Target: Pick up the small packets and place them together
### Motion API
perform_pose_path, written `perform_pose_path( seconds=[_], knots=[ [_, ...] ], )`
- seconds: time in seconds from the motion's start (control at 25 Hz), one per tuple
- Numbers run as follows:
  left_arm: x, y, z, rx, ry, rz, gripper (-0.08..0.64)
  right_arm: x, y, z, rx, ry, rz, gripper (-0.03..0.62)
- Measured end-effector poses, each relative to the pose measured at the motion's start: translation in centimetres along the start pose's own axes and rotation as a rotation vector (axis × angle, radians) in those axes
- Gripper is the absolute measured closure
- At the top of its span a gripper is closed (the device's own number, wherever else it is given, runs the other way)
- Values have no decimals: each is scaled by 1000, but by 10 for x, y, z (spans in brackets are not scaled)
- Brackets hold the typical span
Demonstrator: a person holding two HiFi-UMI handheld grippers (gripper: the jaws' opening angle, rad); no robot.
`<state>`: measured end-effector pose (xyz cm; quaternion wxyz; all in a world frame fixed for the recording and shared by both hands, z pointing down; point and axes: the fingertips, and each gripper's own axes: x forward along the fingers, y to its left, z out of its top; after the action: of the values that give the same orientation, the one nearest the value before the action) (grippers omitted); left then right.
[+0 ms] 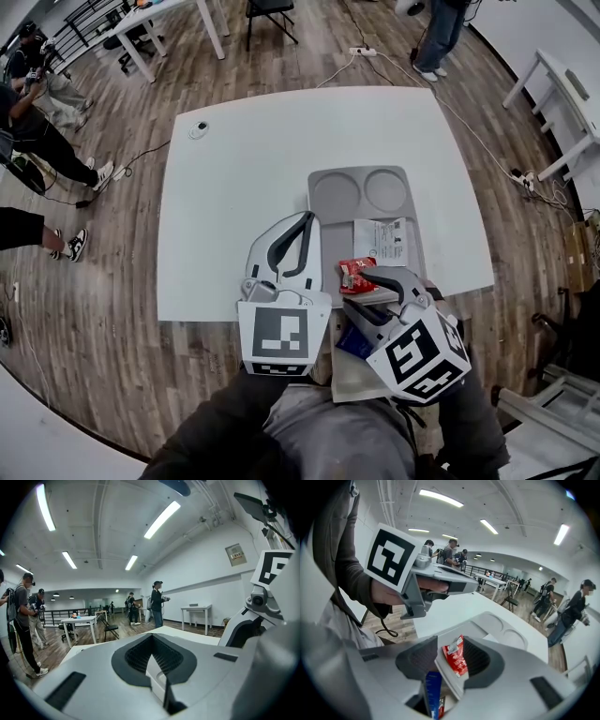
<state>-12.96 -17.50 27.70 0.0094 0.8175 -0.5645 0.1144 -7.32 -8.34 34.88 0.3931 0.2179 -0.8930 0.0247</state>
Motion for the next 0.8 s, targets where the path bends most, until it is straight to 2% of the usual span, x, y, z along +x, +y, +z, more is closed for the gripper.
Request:
perform_pose_path(
  seconds=[0.6, 0.8],
  knots=[
    [-19, -32, -8, 5, 2, -20, 560, -19, 37, -27, 18, 2, 25, 422],
    [-21, -39, -15, 5, 3, -28, 560, -13, 55, -48, 15, 47, 65, 422]
  ],
)
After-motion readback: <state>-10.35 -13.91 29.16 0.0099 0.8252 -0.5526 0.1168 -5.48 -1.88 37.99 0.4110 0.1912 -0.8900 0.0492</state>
